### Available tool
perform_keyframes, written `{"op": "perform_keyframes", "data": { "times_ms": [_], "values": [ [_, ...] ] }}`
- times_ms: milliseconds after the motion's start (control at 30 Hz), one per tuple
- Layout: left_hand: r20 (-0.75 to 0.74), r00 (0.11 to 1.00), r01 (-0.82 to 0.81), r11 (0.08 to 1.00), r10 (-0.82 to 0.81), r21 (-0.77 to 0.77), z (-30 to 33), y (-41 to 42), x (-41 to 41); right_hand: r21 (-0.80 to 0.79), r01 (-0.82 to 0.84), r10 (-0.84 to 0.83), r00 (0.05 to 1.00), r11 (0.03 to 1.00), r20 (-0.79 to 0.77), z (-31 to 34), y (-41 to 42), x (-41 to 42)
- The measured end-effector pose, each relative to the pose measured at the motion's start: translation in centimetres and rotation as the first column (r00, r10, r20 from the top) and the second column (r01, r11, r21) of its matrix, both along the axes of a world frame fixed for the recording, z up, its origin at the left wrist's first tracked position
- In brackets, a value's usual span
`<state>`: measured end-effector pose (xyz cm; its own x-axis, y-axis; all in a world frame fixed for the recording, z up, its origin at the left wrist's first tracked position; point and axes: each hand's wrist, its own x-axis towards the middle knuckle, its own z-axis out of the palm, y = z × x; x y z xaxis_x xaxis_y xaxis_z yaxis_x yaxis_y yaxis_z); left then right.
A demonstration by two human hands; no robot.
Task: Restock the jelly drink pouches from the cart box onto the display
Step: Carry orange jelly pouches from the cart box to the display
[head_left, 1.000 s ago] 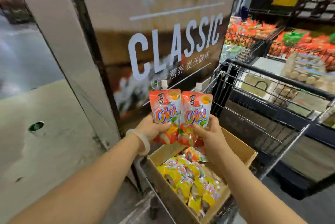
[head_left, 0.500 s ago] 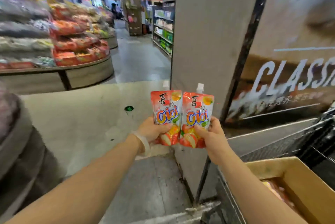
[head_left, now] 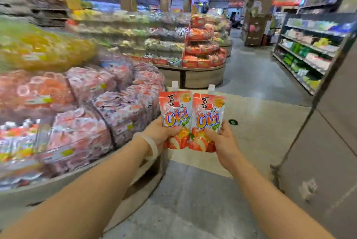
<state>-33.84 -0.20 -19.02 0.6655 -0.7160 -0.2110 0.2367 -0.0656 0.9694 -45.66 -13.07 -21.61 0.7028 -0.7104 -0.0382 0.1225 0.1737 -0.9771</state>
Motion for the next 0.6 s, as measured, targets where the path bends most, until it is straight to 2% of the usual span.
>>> {"op": "perform_keyframes", "data": {
  "times_ms": [100, 267, 433, 600],
  "values": [
    [-0.028, 0.988, -0.15, 0.989, 0.15, -0.017, -0.1, 5.5, 4.1, -0.017, -0.142, 0.142, 0.99, 0.99, -0.002, 0.2, 4.1, 6.1],
    [0.022, 0.929, -0.37, 0.929, 0.369, 0.021, -1.1, 14.8, 10.4, -0.041, -0.334, 0.335, 0.942, 0.942, 0.007, -0.5, 11.1, 15.9],
    [0.013, 0.842, -0.54, 0.842, 0.539, 0.02, -2.7, 23.3, 16.3, 0.003, -0.554, 0.554, 0.833, 0.833, -0.01, -2.2, 18.3, 25.4],
    [-0.006, 0.74, -0.672, 0.739, 0.673, 0.037, -3.2, 30.2, 23.3, -0.006, -0.675, 0.674, 0.738, 0.738, -0.017, -2.6, 25.5, 35.4]
  ]
}}
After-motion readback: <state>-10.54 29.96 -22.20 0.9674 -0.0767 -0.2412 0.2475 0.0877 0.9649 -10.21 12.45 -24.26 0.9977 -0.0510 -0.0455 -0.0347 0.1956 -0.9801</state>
